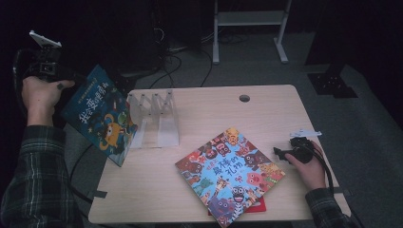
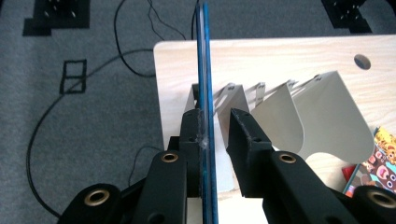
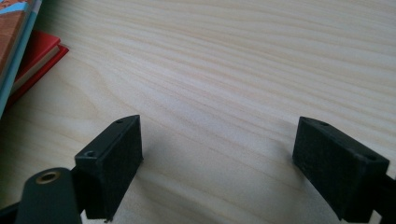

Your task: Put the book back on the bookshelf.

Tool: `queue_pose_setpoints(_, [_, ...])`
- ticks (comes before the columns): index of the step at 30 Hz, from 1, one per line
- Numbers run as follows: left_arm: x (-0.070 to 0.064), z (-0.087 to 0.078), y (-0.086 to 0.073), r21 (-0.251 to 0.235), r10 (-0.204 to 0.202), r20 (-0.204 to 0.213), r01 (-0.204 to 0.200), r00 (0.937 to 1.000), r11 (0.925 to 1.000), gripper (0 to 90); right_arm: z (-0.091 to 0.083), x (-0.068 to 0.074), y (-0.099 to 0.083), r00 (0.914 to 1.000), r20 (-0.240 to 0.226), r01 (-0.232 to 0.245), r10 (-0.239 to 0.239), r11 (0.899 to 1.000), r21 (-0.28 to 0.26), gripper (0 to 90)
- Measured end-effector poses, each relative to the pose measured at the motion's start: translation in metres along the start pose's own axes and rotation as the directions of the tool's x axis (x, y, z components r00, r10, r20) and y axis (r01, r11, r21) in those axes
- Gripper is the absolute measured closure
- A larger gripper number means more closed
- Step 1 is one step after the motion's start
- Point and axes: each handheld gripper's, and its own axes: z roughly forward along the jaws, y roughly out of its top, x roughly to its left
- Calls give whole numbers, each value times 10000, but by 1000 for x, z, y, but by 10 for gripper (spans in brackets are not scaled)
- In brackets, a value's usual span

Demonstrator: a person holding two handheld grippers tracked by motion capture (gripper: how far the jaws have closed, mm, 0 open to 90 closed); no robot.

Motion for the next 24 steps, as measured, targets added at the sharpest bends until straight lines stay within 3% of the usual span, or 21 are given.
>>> queue_pose_setpoints(7, [-9,-5,3,-81,270,166,-269,9995,9996,815,0,0,0,10000,6,-10,10,10000,-7,149])
queue_pose_setpoints(12, [-16,-2,2,58,359,544,-363,9979,9993,890,0,0,0,10000,5,-8,8,10000,-6,149])
queue_pose_setpoints(20, [-34,4,-6,33,582,1068,-588,9926,9983,900,0,0,0,10000,4,-7,7,10000,-6,150])
queue_pose_setpoints(24, [-46,7,-10,77,916,1226,-933,9882,9956,900,0,0,0,10000,3,-6,6,10000,-1,149])
